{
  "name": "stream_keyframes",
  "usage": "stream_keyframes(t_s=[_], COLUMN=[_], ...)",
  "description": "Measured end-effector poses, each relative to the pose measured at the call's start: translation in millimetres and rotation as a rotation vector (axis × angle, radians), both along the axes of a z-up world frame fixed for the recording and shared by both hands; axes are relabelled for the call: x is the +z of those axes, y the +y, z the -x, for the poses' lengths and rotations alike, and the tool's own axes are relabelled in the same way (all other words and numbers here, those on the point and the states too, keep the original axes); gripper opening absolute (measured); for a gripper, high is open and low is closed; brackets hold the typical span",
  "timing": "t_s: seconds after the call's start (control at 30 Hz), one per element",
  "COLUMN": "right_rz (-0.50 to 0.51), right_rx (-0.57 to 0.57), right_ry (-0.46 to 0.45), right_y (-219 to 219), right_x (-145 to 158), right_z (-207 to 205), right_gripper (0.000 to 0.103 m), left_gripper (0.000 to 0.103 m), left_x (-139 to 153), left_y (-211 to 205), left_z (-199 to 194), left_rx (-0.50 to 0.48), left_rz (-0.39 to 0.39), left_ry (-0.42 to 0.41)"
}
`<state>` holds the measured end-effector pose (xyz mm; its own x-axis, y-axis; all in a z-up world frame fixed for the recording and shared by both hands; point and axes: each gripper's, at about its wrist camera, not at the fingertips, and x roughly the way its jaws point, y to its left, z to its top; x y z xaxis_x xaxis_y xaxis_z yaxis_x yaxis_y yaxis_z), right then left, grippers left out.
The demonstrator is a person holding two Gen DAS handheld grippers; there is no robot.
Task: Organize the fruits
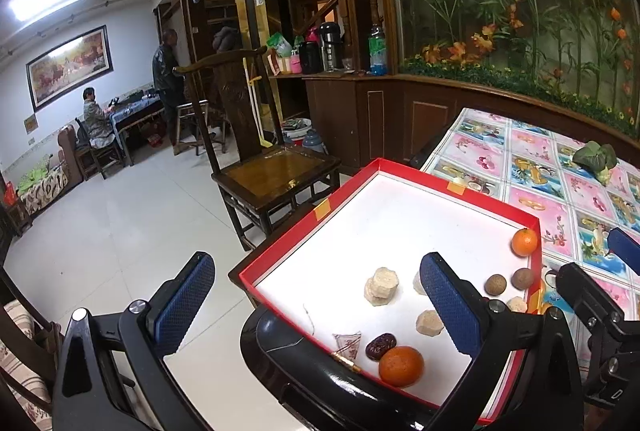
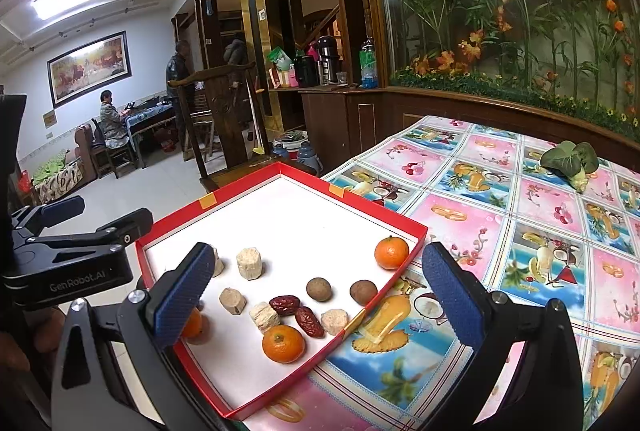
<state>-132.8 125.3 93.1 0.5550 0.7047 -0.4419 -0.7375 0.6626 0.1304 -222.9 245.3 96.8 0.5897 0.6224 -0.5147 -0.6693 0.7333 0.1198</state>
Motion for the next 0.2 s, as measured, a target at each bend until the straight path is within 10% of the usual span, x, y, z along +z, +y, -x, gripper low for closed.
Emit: stream_keyframes(t_s=[0.2], right_rz=[0.005], right_rx=[-0.054], right_ry=[-0.034], right_y=[-21.9], right_x=[1.1], right_z=[-12.4], right_gripper=[0.103], left_gripper=[0.103], left_x=[4.5], left_y=[-32.3], left_z=[-20.8], left_rx=[-0.080], left_rz=[-0.045], left_ry=[0.012])
